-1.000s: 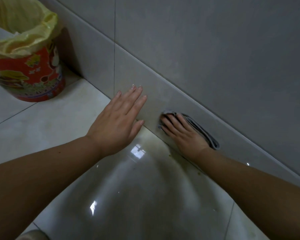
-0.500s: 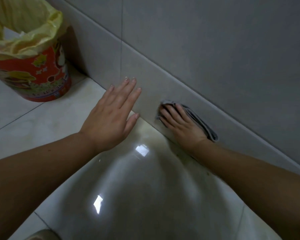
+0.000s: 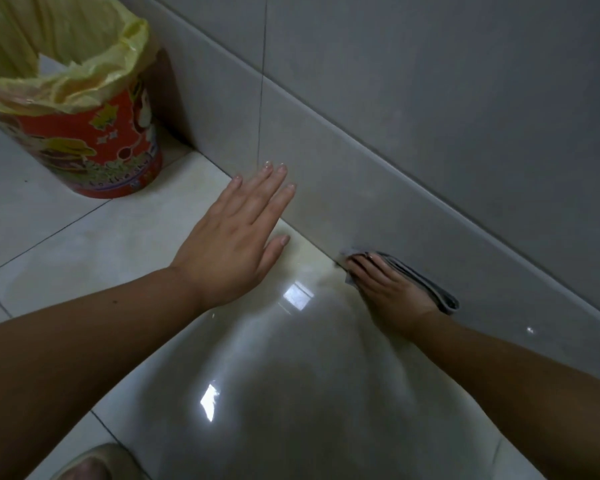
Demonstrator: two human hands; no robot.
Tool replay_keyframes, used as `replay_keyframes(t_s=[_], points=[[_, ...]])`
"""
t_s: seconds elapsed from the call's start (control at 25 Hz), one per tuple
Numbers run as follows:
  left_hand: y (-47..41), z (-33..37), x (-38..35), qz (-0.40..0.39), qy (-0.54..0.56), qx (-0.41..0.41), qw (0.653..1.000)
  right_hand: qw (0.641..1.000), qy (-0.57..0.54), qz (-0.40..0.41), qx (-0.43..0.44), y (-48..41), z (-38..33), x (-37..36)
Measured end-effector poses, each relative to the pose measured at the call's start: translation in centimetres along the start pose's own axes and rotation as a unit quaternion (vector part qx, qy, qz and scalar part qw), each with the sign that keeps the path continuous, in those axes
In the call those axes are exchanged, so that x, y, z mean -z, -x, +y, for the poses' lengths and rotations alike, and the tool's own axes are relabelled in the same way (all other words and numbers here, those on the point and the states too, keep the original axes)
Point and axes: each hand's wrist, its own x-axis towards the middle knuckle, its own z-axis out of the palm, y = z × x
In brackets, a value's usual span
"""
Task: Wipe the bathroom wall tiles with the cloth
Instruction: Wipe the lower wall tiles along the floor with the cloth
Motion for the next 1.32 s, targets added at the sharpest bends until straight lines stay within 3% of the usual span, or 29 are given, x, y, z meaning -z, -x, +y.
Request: replay_keyframes(t_s=[0.16,0.32,0.44,0.56,0.76,0.84,0.96,1.12,1.32], points=[[-1.2,3.2,0.6,0.007,0.015,-0.024,1.0,0.999,-0.023,-0.009,-0.045,8.6,1.2,0.4],[-1.4,6.7,0.9,0.017,0.031,-0.059,0.998,0.97,-0.046,0.109,-0.214,15.2,2.9,3.2],[-1.8,8.4,1.0,0.026,0.038,-0.066,0.997,0.953,-0.036,0.139,-0.267,14.3,4.3,5.2],[-2.0,9.6,0.3,0.017,0.04,-0.071,0.997,0.952,-0.032,0.157,-0.259,10.7,4.1,4.2],[-1.4,10.1,-1.1,-0.004,0.038,-0.08,0.996,0.989,-0.006,0.061,-0.137,12.5,-0.3,-1.3],[-1.0,10.0,-1.4,-0.009,0.04,-0.08,0.996,0.988,-0.011,0.056,-0.144,16.0,-1.0,-1.9],[-0.8,9.8,-1.4,-0.014,0.035,-0.081,0.996,0.967,-0.018,0.134,-0.217,19.3,-0.3,-1.3],[-1.7,10.9,-1.3,-0.011,0.046,-0.085,0.995,0.94,-0.024,0.172,-0.292,15.4,2.1,1.6],[-2.2,13.0,-1.7,-0.008,0.055,-0.103,0.993,0.977,0.016,0.083,-0.198,15.2,0.3,-1.2]])
